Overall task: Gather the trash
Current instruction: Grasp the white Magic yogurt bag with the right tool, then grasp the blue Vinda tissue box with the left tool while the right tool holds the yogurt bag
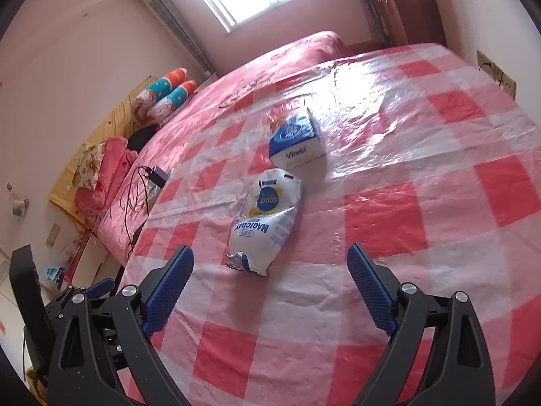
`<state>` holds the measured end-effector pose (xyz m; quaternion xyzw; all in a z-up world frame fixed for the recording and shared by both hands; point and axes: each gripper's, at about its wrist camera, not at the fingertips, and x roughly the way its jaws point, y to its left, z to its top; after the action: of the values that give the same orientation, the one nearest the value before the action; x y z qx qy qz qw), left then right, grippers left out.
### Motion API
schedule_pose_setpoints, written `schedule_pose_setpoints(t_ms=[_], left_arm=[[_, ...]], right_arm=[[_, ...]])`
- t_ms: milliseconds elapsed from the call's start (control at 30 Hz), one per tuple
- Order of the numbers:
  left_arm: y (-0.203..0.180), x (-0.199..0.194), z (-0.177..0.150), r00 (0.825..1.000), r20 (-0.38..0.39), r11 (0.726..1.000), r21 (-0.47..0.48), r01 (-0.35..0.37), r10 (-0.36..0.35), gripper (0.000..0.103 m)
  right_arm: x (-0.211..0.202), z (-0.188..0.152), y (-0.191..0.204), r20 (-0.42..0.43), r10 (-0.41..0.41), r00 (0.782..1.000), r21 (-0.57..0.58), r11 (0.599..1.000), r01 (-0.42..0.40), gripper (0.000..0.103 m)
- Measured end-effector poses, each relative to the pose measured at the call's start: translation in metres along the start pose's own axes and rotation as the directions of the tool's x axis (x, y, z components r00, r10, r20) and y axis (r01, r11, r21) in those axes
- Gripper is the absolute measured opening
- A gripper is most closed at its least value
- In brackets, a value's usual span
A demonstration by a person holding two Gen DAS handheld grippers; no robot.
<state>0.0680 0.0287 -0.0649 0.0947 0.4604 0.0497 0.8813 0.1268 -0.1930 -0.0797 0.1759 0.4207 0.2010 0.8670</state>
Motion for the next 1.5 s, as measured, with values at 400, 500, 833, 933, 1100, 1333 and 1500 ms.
schedule_pose_setpoints(t_ms=[400,500,833,933,1100,1333,1500], left_arm=[[0.015,0.011,0.011,1.000,-0.006,0.999,-0.047,-0.010,0.010,0.087],[0.016,0.013,0.018,1.000,-0.001,0.998,-0.057,-0.007,0.007,0.087],[0.014,0.024,0.047,0.996,0.015,0.988,-0.130,0.086,-0.084,0.087],[0.002,0.026,0.060,0.993,0.034,0.984,-0.131,0.120,-0.116,0.087],[-0.021,0.032,0.083,0.985,0.052,0.978,-0.116,0.171,-0.166,0.087],[-0.069,0.051,0.119,0.969,0.039,0.963,-0.108,0.247,-0.244,0.087],[-0.101,0.070,0.148,0.964,0.018,0.957,-0.114,0.267,-0.267,0.087]], right_arm=[[0.041,0.012,0.032,-0.060,-0.174,0.983,-0.193,0.968,0.160,0.084],[0.050,0.015,0.036,-0.061,-0.210,0.976,-0.227,0.955,0.192,0.081],[0.042,0.020,0.019,-0.041,-0.238,0.970,-0.205,0.953,0.225,0.051],[0.032,0.023,0.003,-0.026,-0.244,0.969,-0.167,0.957,0.237,0.051],[0.012,0.032,-0.028,0.007,-0.273,0.962,-0.086,0.958,0.272,0.051],[-0.006,0.040,-0.061,0.030,-0.287,0.958,-0.018,0.958,0.287,0.051],[-0.012,0.038,-0.068,0.038,-0.269,0.962,-0.006,0.963,0.270,0.051]])
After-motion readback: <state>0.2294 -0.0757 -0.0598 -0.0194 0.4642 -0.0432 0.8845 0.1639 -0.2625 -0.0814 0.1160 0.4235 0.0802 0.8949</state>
